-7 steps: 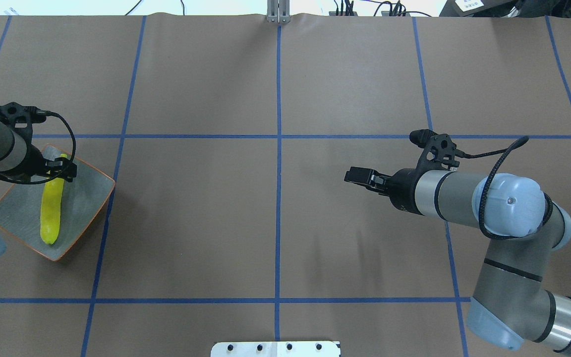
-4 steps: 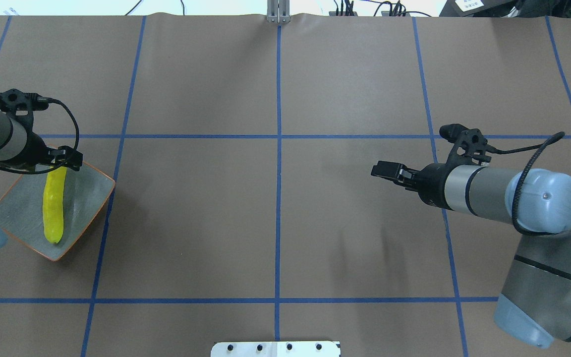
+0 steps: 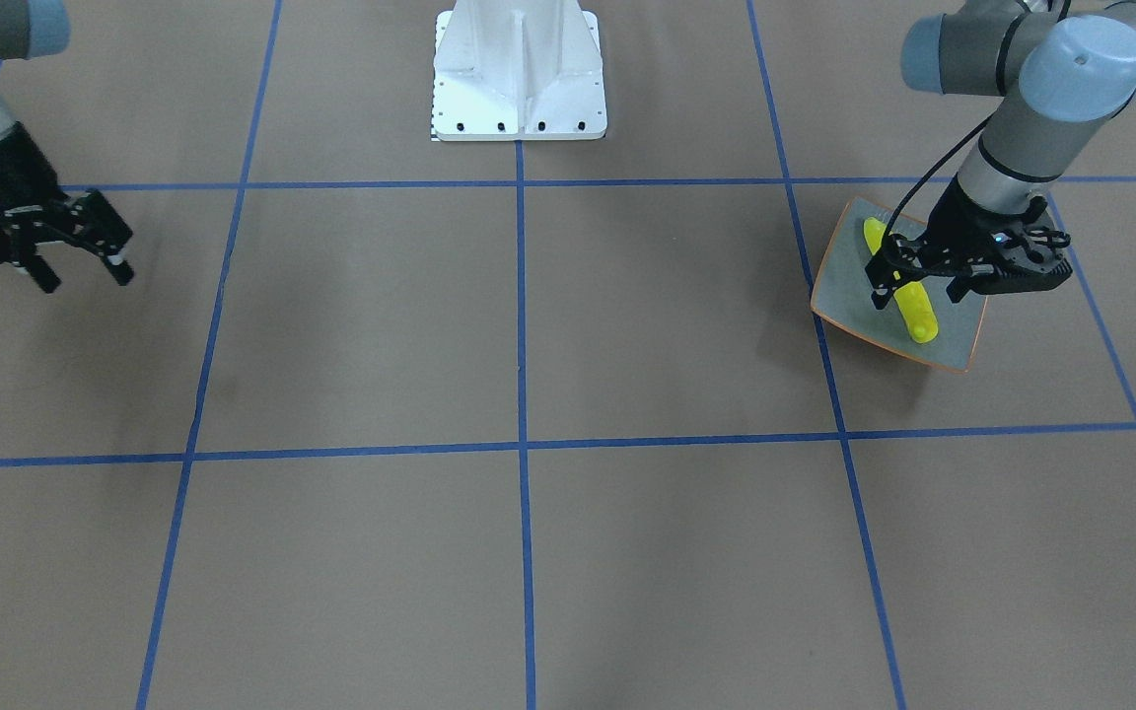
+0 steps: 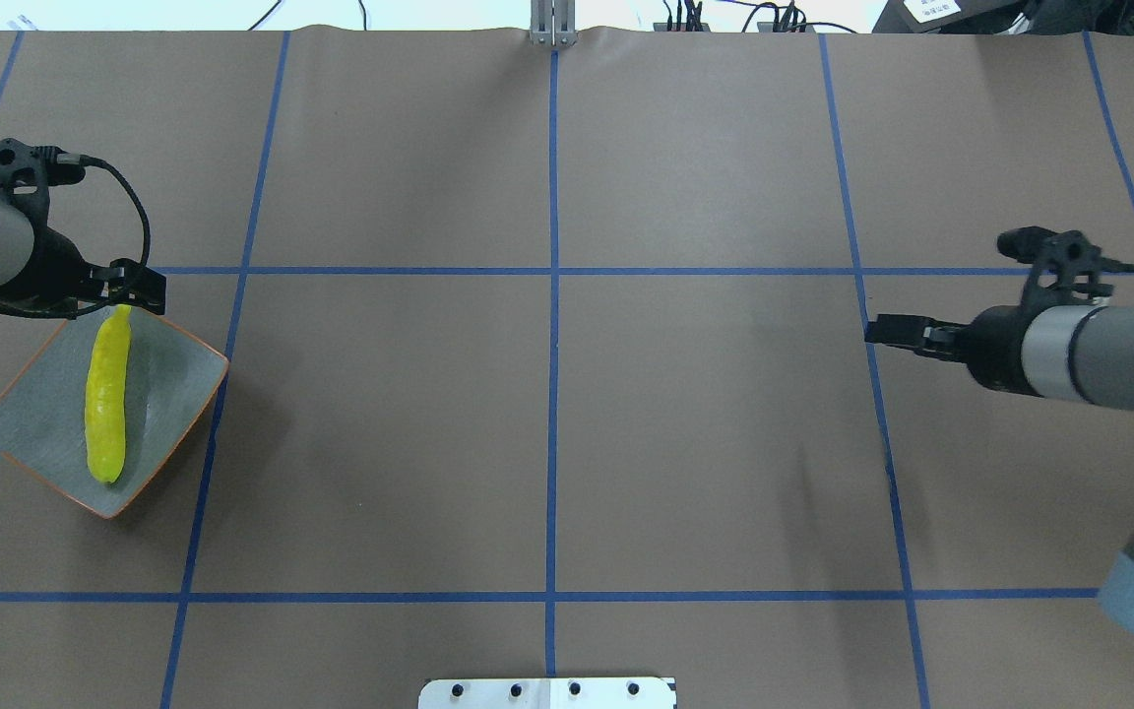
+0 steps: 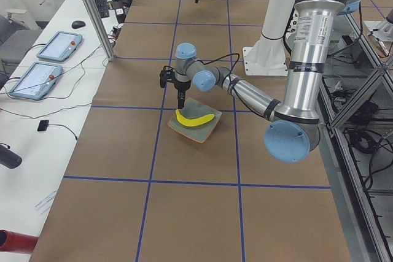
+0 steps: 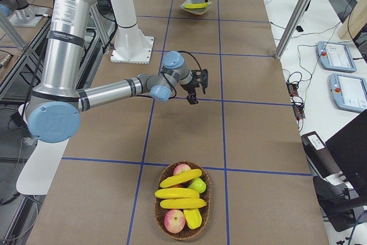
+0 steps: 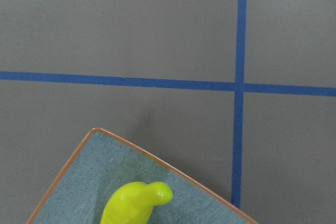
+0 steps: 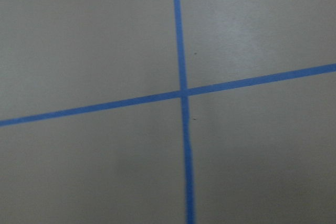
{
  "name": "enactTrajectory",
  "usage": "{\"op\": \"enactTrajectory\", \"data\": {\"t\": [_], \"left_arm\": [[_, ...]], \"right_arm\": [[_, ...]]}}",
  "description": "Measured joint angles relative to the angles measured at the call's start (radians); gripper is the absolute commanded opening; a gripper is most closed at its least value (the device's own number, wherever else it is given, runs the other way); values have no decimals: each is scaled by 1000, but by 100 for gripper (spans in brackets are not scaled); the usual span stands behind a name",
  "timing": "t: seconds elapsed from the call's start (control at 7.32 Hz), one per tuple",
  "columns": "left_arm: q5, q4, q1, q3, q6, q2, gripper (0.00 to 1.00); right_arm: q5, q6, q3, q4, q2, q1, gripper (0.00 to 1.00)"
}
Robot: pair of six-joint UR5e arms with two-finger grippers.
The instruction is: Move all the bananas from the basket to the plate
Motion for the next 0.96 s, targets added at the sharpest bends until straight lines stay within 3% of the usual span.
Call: {"op": "enactTrajectory", "data": {"t": [0.27,0.41,0.68,0.96], "left_arm": [[0,0,0,0,-1,-1,100],[0,0,1,0,-3,-3,100],[0,0,1,1,-6,-6,100],[1,0,1,3,-7,-7,100]], "right_arm": [[231,-335,-167,66,-39,257,100],[296,-484,-240,73,-41,352,100],[400,-725,-346,65,-49,519,100],[445,-938,-458,60,-51,606,97]]}}
